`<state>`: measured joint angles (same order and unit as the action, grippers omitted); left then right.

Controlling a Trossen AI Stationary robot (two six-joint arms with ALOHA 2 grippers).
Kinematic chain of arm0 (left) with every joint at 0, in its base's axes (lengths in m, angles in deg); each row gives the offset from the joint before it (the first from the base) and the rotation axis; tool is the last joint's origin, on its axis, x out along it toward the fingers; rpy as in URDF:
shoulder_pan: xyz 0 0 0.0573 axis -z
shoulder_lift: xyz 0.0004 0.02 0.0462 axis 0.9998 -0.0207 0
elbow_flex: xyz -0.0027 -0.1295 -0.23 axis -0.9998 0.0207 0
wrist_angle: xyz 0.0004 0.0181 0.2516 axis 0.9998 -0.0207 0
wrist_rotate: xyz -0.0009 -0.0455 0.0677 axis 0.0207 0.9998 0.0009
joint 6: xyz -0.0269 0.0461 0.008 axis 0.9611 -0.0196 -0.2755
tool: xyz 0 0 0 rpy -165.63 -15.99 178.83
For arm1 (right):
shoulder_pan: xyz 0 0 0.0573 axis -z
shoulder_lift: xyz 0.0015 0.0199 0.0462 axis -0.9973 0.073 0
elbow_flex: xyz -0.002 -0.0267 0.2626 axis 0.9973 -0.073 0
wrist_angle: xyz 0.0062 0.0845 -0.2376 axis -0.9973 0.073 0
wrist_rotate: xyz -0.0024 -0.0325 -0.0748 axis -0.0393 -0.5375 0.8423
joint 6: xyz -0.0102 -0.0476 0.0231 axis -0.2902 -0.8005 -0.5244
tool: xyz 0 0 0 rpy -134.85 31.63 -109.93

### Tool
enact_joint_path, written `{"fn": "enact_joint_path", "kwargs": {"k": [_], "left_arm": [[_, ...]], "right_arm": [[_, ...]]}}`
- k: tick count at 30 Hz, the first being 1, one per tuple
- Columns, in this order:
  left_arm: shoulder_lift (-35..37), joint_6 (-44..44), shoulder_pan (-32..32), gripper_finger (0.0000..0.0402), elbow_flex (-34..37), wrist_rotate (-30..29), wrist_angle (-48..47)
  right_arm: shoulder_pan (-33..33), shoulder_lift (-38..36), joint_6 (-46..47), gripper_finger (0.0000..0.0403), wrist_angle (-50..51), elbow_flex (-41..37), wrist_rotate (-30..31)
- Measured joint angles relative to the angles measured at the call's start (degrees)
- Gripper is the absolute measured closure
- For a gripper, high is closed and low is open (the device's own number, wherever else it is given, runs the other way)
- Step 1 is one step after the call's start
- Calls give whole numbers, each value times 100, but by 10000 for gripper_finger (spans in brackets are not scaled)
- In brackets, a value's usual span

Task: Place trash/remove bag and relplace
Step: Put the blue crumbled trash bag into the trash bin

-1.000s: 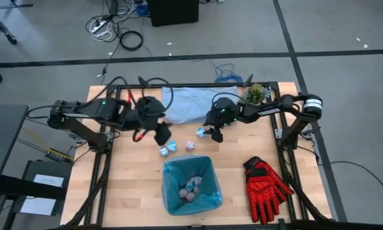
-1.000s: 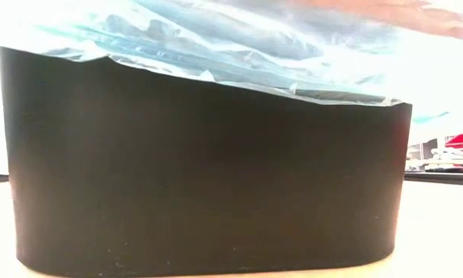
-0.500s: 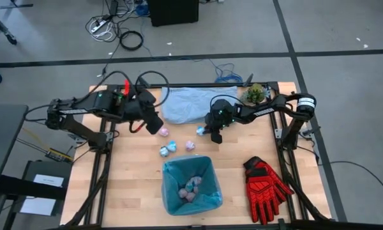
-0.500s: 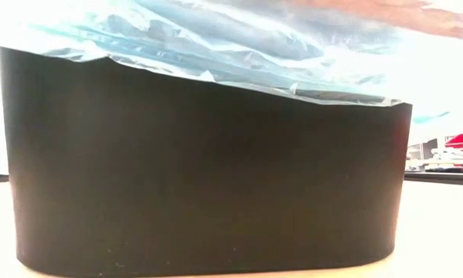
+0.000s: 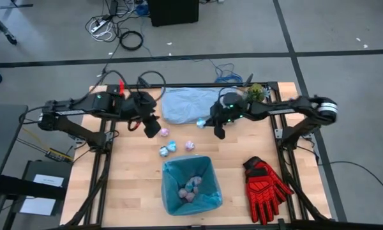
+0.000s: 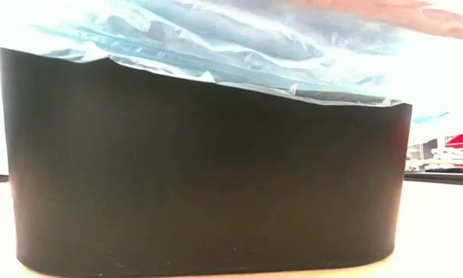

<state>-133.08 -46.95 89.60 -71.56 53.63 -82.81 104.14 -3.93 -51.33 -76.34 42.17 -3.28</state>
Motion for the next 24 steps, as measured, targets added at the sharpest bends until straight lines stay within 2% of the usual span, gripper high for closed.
{"fn": "enact_joint_path", "kwargs": {"k": [4, 5, 8, 9, 11, 15, 19, 24], "left_arm": [[30, 102, -3, 240, 581, 357, 477], [37, 138, -3, 240, 711, 457, 758], [134, -95, -5, 240, 1036, 879, 1825], [169, -204, -5, 240, 1126, 955, 2197], [282, -417, -31, 240, 1267, 966, 2779], [451, -538, -262, 240, 1516, 952, 3020], [602, -570, -562, 240, 1820, 950, 3258], [603, -307, -896, 244, 2297, 639, 4961]], "right_arm": [[8, -924, 59, 402, 62, 0, -104], [10, -1136, 60, 402, 4, 0, -348], [-12, -1635, 93, 402, -422, 4, -1672], [-51, -1745, 213, 403, -590, 6, -1953], [-168, -1869, 478, 403, -758, 105, -2122], [-513, -1788, 462, 403, -734, 445, -2264], [-885, -1382, 207, 403, -722, 920, -2587], [-1340, -706, -172, 403, -523, 1450, -3067]]}}
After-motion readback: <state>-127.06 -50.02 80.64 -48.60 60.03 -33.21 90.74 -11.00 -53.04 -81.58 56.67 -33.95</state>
